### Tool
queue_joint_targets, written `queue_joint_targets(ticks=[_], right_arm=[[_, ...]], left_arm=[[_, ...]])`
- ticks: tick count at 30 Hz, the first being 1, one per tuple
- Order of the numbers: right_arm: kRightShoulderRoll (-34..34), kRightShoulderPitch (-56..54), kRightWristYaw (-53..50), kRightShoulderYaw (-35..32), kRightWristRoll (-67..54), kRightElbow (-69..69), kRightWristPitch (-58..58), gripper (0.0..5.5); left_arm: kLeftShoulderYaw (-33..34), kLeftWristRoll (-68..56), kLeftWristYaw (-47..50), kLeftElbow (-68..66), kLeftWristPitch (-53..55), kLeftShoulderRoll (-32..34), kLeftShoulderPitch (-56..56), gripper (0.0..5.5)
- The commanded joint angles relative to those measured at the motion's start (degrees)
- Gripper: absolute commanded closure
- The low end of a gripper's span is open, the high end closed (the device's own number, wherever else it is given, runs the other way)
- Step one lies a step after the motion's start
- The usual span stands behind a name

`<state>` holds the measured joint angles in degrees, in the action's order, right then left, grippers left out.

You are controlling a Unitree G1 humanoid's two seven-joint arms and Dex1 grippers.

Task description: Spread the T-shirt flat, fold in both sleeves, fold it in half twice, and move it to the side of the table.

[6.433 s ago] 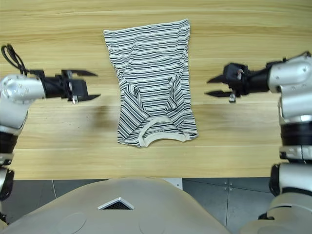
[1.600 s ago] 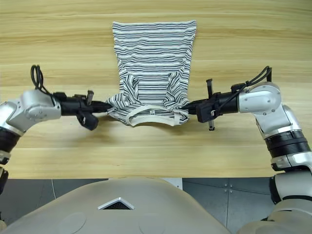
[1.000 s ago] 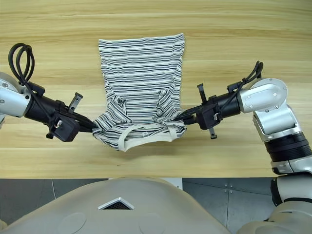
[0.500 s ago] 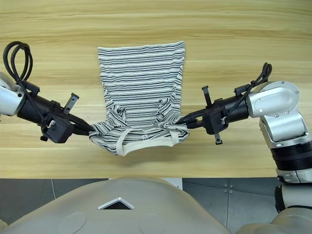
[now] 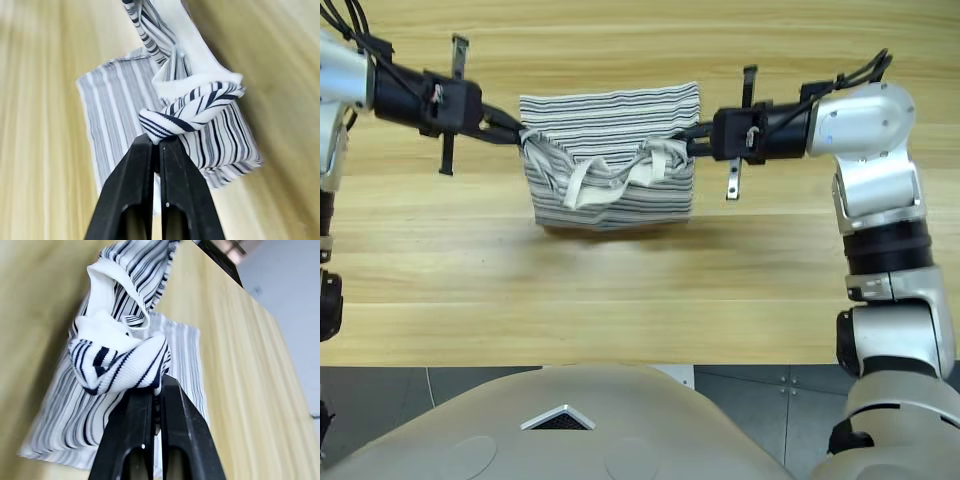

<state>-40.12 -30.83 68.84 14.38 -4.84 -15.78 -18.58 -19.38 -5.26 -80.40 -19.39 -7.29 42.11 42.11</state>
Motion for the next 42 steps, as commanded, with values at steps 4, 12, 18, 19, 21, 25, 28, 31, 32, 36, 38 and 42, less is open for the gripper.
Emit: queue_joint_targets(ticks=[4,12,18,19,21,25,28,31,32,36,38,42], right_arm=[[6.2,-12.2,-8.9,1.2,9.2,-19.8,-5.8,5.40],[12.5,-20.5,-18.3,3.5,17.2,-40.1,-11.3,5.40],[17.4,-21.6,-25.6,5.9,22.8,-50.9,-12.0,5.16],[18.0,-22.1,-27.9,6.0,23.7,-52.4,-10.8,5.07],[19.4,-23.0,-33.7,5.6,24.7,-55.2,-7.3,4.65],[22.3,-24.3,-38.1,1.1,21.3,-58.6,1.8,4.49],[23.5,-25.4,-37.8,-4.7,16.5,-59.8,8.8,4.49],[23.4,-26.1,-41.7,-7.5,15.2,-60.4,13.3,4.49],[23.3,-26.2,-43.6,-8.1,15.3,-60.5,14.5,4.49],[23.8,-25.7,-42.5,-7.8,16.4,-59.6,12.9,4.49],[23.9,-25.4,-40.2,-6.8,17.2,-59.0,11.3,4.49],[23.6,-25.4,-38.3,-7.4,16.6,-58.7,9.2,4.49]], left_arm=[[0.6,6.0,4.8,-18.8,-5.3,-5.4,9.8,5.38],[-1.1,14.3,11.6,-39.5,-9.3,-11.5,14.6,5.38],[-1.9,20.6,24.5,-50.5,-9.1,-15.7,15.6,5.13],[-1.1,20.6,26.3,-51.7,-8.1,-16.3,16.1,5.09],[0.7,20.3,31.7,-53.8,-5.4,-17.5,17.2,4.72],[3.5,20.3,40.1,-56.2,-0.9,-17.8,18.7,4.58],[5.4,20.0,43.0,-57.0,2.3,-17.8,19.3,4.58],[5.9,21.2,47.5,-57.6,5.6,-17.7,19.4,4.58],[5.9,21.7,48.9,-57.8,6.4,-17.7,19.3,4.58],[6.4,20.5,41.6,-55.1,-0.6,-17.9,18.0,4.58],[6.0,19.6,35.8,-51.6,-5.5,-18.3,16.2,4.58],[4.7,18.3,28.4,-41.5,-9.9,-18.4,11.5,4.58]])
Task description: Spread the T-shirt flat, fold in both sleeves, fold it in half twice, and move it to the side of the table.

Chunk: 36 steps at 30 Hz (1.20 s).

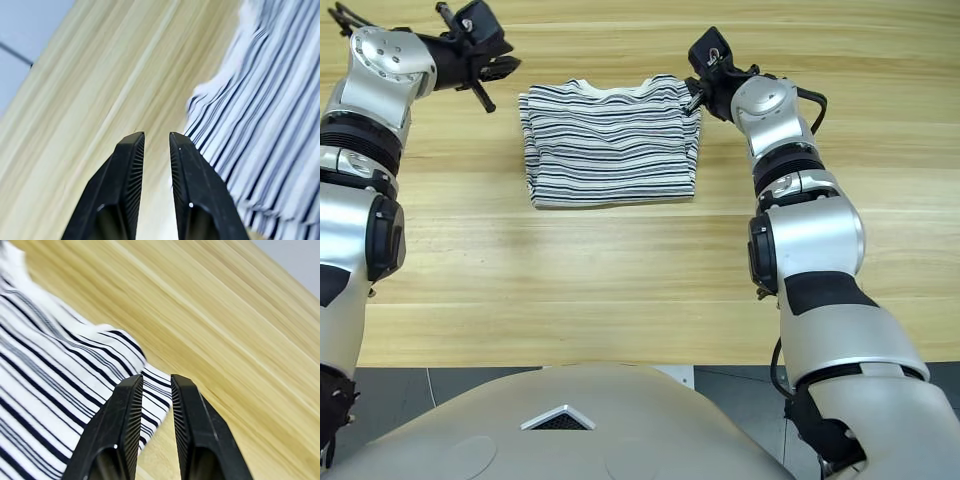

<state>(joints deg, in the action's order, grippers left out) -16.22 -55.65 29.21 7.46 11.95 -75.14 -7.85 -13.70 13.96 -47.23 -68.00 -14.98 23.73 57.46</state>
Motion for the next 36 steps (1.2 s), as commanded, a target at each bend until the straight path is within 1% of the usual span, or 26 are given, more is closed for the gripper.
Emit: queue_joint_targets(ticks=[1,2,4,8,11,13,16,18,19,22,24,25,26,28,31,33,36], right_arm=[[-0.2,-0.5,1.9,-0.7,-0.4,0.7,-2.1,4.49],[-0.1,-0.4,2.4,-0.7,-0.4,0.8,-2.5,4.49],[0.1,0.0,2.4,1.5,1.8,0.5,-2.5,4.49],[-2.0,1.7,0.8,12.4,13.7,-1.3,-0.6,4.49],[-3.9,2.4,1.4,18.5,20.1,-1.7,-0.7,4.49],[-4.7,2.4,2.4,20.2,21.6,-1.3,-1.6,4.49],[-7.5,3.5,11.0,20.9,20.4,3.4,-5.7,4.49],[-11.2,7.6,21.5,19.9,16.4,15.8,-5.2,4.49],[-13.9,11.9,28.1,19.4,13.6,27.6,-1.9,4.49],[-21.9,23.9,47.3,19.1,2.6,62.4,14.4,4.49],[-25.9,27.8,57.0,19.6,-9.2,79.9,26.5,4.49],[-25.5,28.2,59.5,19.2,-15.2,84.8,31.9,4.49],[-24.1,28.2,60.4,18.0,-20.7,87.8,36.9,4.49],[-18.5,26.1,59.0,13.7,-30.4,88.7,46.9,4.49],[-11.7,20.3,53.0,7.6,-36.2,83.6,55.3,4.49],[-9.9,18.4,49.4,5.3,-38.9,82.2,58.7,4.49],[-10.8,18.2,46.9,3.3,-39.9,81.9,57.1,4.49]], left_arm=[[-1.1,-0.9,-5.3,9.4,-2.0,0.1,-4.7,4.58],[-1.1,-1.0,-5.7,11.5,-1.5,0.2,-5.4,4.58],[-1.3,-0.7,-6.0,14.6,-0.8,0.4,-6.6,4.58],[-1.2,-1.0,-6.5,19.6,1.5,0.7,-7.9,4.58],[-1.4,-0.8,-6.4,22.0,2.4,1.0,-8.6,4.58],[-1.4,-0.8,-6.1,22.8,3.0,1.0,-9.0,4.58],[-1.8,-0.6,-5.9,23.4,3.2,1.2,-9.4,4.58],[-1.7,-0.6,-6.0,24.5,3.5,1.6,-9.7,4.58],[-1.6,-0.7,-6.1,25.2,3.7,2.0,-10.0,4.58],[-1.1,-1.1,-6.1,26.8,4.2,2.8,-10.3,4.58],[-0.6,-1.4,-6.0,27.1,4.4,3.1,-10.0,4.58],[-0.4,-1.7,-5.9,27.3,4.5,3.2,-10.1,4.58],[-0.4,-1.8,-5.8,27.2,4.5,3.0,-10.1,4.58],[-0.6,-1.7,-5.7,26.5,4.1,2.7,-10.0,4.58],[-0.6,-1.8,-5.9,26.3,4.2,3.1,-10.1,4.58],[-0.3,-2.3,-6.2,26.7,4.4,3.2,-9.9,4.58],[-0.3,-3.1,-6.8,27.4,5.0,2.9,-9.8,4.58]])
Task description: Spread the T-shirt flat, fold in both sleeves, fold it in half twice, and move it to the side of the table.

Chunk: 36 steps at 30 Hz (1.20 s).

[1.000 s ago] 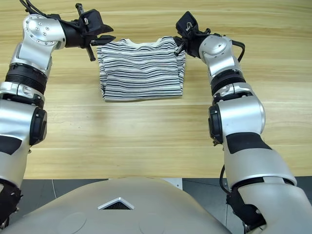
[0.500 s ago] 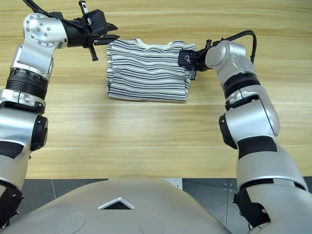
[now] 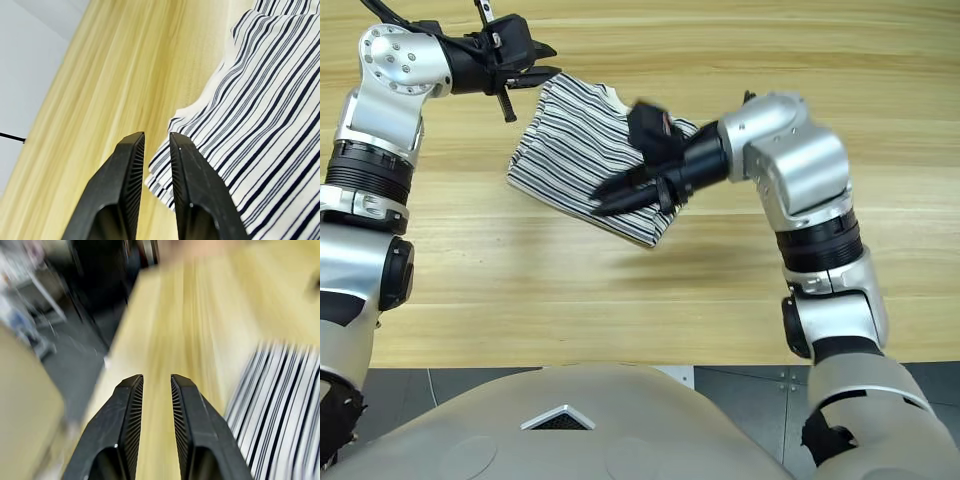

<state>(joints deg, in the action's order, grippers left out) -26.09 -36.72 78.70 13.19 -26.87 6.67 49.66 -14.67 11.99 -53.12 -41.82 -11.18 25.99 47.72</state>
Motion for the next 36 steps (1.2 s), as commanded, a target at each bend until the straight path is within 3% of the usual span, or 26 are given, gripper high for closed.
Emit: queue_joint_targets(ticks=[1,5,9,13,17,20,24,28,31,34,36], right_arm=[[-0.9,-2.3,-4.7,-3.6,0.5,-3.1,-2.7,4.49],[0.2,-7.4,-19.3,1.9,19.1,-25.9,-27.4,4.49],[-0.2,-8.4,-25.1,10.7,33.5,-44.1,-46.2,4.49],[-2.3,-6.6,-22.1,14.7,39.4,-51.3,-55.5,4.49],[-7.4,-2.3,-17.5,18.5,44.8,-48.7,-60.9,4.49],[-10.6,3.7,-5.0,19.8,39.4,-33.6,-57.6,4.49],[-10.8,7.5,11.2,19.0,19.3,-8.7,-39.0,4.49],[-4.9,6.5,10.0,16.7,9.4,-3.3,-25.3,4.49],[1.2,5.7,3.4,14.6,9.0,-8.9,-23.9,4.49],[2.5,4.4,-0.4,9.2,6.2,-11.1,-21.2,4.49],[-0.4,3.1,-0.8,5.5,6.6,-10.8,-23.3,4.49]], left_arm=[[0.7,-1.3,-1.1,1.6,1.3,0.7,-0.1,4.58],[0.9,-1.7,-0.7,2.1,1.6,0.8,-0.5,4.58],[0.3,-1.5,-0.5,2.1,1.8,0.6,-0.4,4.58],[0.6,-1.7,-0.4,2.8,1.9,0.8,-0.3,4.58],[0.7,-1.7,-0.3,2.6,2.1,1.0,-0.1,4.58],[0.7,-1.8,-0.3,2.5,2.1,1.0,-0.1,4.58],[0.8,-1.7,-0.1,2.2,2.1,1.0,0.6,4.58],[1.2,-2.0,0.0,2.3,2.0,1.1,0.6,4.58],[1.3,-2.1,0.1,2.2,1.8,1.3,0.3,4.58],[1.3,-2.1,-0.2,2.2,1.6,1.9,-0.3,4.58],[1.7,-2.5,-0.6,3.0,1.7,2.8,-1.2,4.58]])
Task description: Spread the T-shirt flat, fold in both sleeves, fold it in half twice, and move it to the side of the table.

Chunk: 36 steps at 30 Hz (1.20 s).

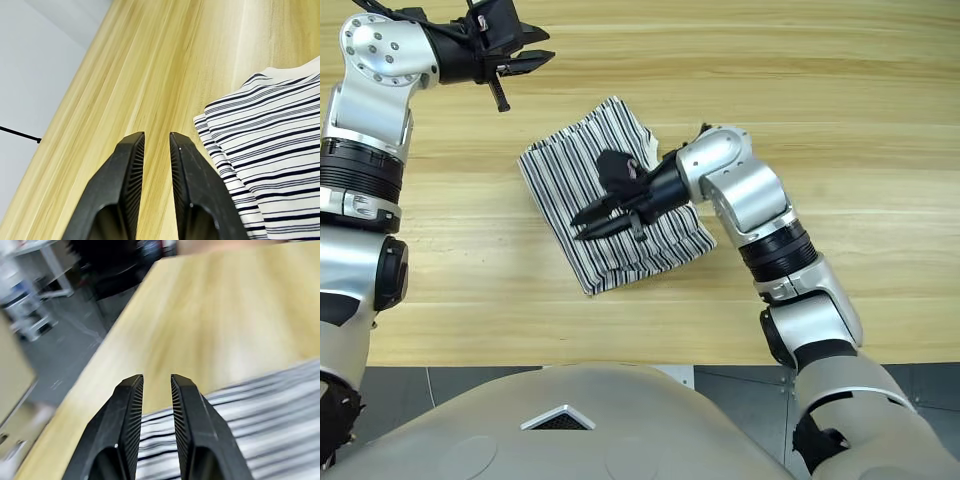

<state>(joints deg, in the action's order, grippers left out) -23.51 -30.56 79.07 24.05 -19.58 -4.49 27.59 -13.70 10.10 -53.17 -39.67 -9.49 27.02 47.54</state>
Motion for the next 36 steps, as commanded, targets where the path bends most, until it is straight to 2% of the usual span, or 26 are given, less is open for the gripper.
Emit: queue_joint_targets(ticks=[1,4,6,10,15,19,23,31,36], right_arm=[[-5.3,-3.5,-1.5,-5.9,1.7,-0.5,-4.5,4.49],[-11.3,-3.7,-0.4,-6.0,7.3,-2.8,-11.1,4.49],[-12.3,-3.2,-0.9,-4.8,9.8,-3.9,-13.9,4.49],[-5.9,-2.8,-6.8,0.3,17.2,-13.9,-22.5,4.49],[3.8,-11.3,-16.6,1.8,24.5,-40.7,-31.8,4.49],[4.5,-15.2,-20.0,3.1,30.1,-53.6,-36.4,4.49],[0.1,-11.4,-13.2,3.3,30.4,-45.7,-37.5,4.49],[-11.0,4.7,-8.3,1.0,29.1,-17.4,-22.9,4.49],[-10.1,6.4,-11.4,-3.6,24.6,-10.3,-15.4,4.49]], left_arm=[[0.9,-0.7,-0.7,1.1,-0.1,2.2,-1.3,4.58],[1.1,-1.1,-1.0,2.0,-0.1,3.4,-2.2,4.58],[1.3,-1.3,-1.0,2.8,0.0,3.9,-2.9,4.58],[1.1,-2.0,-0.6,4.1,0.6,3.4,-3.6,4.58],[0.3,-2.0,-0.9,5.3,1.4,2.7,-3.2,4.58],[-0.1,-1.8,-0.8,5.4,1.7,2.3,-2.9,4.58],[-0.2,-1.9,-0.8,5.6,2.0,2.2,-2.6,4.58],[0.1,-1.9,-0.4,6.1,2.4,2.8,-3.1,4.58],[0.2,-2.0,-0.3,5.9,2.2,3.3,-3.7,4.58]])
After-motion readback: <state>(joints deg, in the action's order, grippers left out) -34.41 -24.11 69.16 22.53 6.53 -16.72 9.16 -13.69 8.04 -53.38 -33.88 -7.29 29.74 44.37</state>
